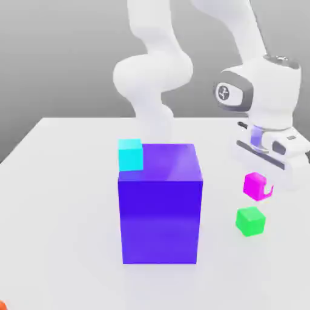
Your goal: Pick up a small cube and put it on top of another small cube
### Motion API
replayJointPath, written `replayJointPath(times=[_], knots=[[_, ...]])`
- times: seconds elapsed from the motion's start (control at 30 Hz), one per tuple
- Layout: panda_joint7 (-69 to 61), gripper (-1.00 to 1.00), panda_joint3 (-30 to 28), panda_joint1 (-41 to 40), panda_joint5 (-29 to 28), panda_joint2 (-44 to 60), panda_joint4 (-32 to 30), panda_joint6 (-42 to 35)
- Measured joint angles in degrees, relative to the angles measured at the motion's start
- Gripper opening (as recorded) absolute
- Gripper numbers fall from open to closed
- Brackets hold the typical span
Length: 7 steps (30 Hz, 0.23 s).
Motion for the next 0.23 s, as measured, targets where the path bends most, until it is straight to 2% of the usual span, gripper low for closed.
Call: replayJointPath(times=[0.1, 0.13, 0.23], knots=[[0.4, -1.0, -0.18, 0.03, -0.59, 5.57, 0.14, 5.41], [0.75, 1.0, -0.43, 0.08, -1.07, 7.39, 0.18, 7.17], [0.75, 1.0, -0.43, 0.08, -1.07, 7.39, 0.18, 7.17]])
